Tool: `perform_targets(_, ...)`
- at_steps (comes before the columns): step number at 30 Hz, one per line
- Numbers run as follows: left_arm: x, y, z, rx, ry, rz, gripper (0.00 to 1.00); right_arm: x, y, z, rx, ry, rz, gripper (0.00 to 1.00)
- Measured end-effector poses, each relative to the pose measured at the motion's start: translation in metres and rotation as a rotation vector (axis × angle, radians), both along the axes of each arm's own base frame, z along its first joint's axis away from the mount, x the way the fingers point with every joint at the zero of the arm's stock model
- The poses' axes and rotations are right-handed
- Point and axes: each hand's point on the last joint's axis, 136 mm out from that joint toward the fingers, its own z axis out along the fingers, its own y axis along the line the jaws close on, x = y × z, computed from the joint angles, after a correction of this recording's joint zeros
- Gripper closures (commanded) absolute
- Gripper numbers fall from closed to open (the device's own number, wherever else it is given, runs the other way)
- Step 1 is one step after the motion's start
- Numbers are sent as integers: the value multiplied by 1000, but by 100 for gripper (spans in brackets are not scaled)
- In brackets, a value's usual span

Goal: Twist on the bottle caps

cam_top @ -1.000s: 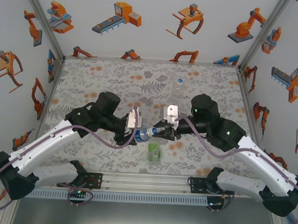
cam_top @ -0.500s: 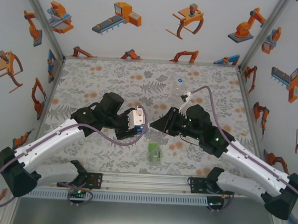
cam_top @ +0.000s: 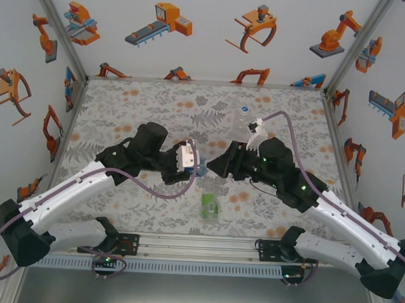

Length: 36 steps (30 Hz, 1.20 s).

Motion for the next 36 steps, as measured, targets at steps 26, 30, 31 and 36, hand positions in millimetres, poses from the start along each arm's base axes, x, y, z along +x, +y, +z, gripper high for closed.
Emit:
perform_targets(26,-46,9,21,-45,110,-143,100,-102,26,55,-256,-1107,922,51)
perform_targets(30,-47,9,21,-44,114,-145,100,-105,29,55,-243,-1125,948,55)
perform_targets(31,-48,9,21,-43,116,-146,100,-105,29,54,-241,-1128,952,56)
perform_targets(36,-49,11,21,-42,118,-146,100,-104,31,53,-240,-1130,958,58)
